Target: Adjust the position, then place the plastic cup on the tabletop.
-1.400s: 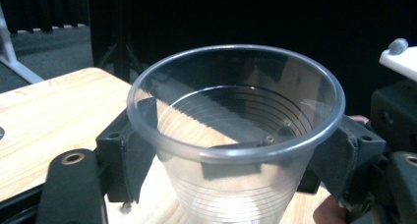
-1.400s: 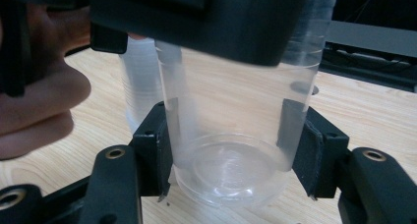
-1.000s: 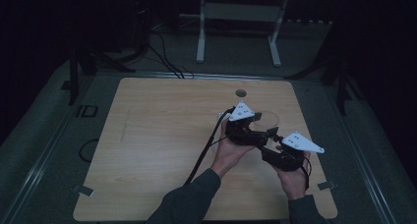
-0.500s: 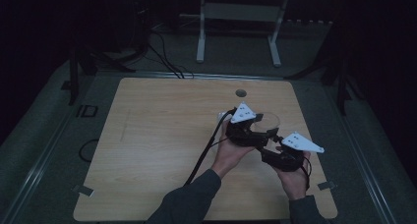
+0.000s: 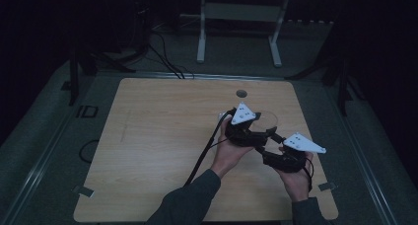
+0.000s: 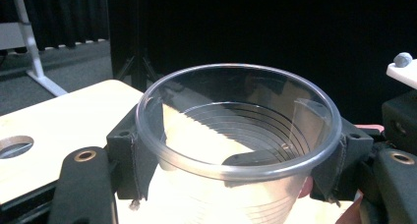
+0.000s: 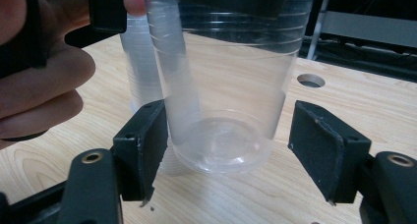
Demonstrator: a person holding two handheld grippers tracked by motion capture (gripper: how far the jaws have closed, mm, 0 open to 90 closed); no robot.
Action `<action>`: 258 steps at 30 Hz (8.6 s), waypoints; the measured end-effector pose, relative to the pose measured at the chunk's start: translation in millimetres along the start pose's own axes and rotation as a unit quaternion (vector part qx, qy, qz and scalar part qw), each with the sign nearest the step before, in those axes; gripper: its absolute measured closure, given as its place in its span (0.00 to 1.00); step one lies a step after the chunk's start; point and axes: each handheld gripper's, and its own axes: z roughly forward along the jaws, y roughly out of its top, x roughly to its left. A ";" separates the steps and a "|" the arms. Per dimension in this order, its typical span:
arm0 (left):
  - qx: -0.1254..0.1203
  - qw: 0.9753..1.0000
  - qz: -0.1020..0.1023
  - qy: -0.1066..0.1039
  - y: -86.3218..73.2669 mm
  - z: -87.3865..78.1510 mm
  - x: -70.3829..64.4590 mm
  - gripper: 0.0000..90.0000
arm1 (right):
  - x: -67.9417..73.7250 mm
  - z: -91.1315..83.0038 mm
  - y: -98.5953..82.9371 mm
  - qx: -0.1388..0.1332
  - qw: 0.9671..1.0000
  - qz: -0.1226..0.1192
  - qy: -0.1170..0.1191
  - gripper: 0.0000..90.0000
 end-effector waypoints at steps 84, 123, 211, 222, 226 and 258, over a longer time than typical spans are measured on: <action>0.008 0.999 0.030 0.022 -21.6 1.8 1.5 0.33 | -27.8 -20.3 -6.4 -0.002 0.999 0.031 -0.040 0.34; 0.011 0.999 0.036 0.028 -38.5 2.0 2.5 0.33 | -34.4 -26.3 -5.7 -0.009 0.998 0.036 -0.051 0.34; 0.010 0.999 0.042 0.008 -85.2 18.3 0.8 0.33 | -40.7 -33.3 -4.9 -0.020 0.997 0.046 -0.064 0.34; 0.011 0.999 0.042 0.012 -91.3 20.4 1.1 0.33 | -41.7 -34.5 -4.9 -0.021 0.997 0.047 -0.065 0.34; 0.012 0.999 0.041 0.014 -93.7 20.8 1.6 0.33 | -41.4 -34.0 -5.0 -0.020 0.997 0.046 -0.065 0.34; 0.025 0.999 0.042 0.017 -105.8 27.1 3.5 0.33 | -41.9 -35.0 -5.5 -0.020 0.996 0.049 -0.068 0.34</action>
